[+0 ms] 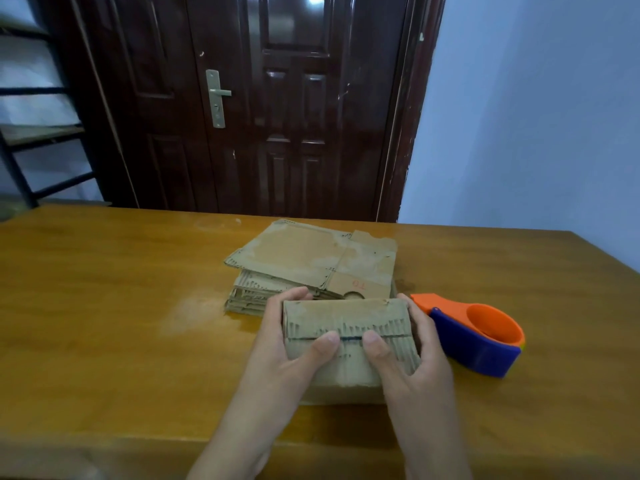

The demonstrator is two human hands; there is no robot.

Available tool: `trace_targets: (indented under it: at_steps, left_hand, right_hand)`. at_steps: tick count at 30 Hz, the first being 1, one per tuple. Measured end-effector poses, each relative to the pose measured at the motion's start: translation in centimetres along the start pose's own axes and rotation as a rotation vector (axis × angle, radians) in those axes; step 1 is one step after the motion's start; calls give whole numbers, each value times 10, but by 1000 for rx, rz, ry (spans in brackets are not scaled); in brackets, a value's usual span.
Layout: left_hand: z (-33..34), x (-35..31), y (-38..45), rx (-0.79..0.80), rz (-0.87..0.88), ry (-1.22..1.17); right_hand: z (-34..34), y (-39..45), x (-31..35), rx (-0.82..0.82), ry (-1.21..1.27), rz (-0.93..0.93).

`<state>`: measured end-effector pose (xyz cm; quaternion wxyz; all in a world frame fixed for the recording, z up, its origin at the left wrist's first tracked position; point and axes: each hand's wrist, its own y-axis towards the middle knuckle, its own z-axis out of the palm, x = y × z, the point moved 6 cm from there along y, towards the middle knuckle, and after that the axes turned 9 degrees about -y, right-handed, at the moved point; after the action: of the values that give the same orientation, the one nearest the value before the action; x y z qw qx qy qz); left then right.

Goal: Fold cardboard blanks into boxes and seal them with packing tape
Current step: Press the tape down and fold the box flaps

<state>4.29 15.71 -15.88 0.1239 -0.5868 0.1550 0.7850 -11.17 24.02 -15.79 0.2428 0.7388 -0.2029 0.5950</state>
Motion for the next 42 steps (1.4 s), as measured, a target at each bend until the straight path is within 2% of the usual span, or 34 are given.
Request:
trace_targets:
  at_steps: [10, 17, 25, 34, 37, 42]
  left_hand:
    - [-2, -3, -11, 130, 13, -10]
    - [-7, 5, -6, 47, -45, -92]
    - [-7, 4, -18, 3, 10, -34]
    - [-6, -2, -27, -11, -31, 39]
    - [-5, -3, -32, -3, -20, 59]
    - [-33, 26, 28, -4, -82, 124]
  right_hand:
    - [-4, -4, -4, 35, -72, -26]
    - [-7, -8, 0, 88, -4, -13]
    - [-11, -16, 6, -66, -120, -58]
    - [-11, -19, 0, -164, -37, 28]
    - [-11, -19, 1, -139, -36, 78]
    - [-10, -23, 1, 15, 41, 168]
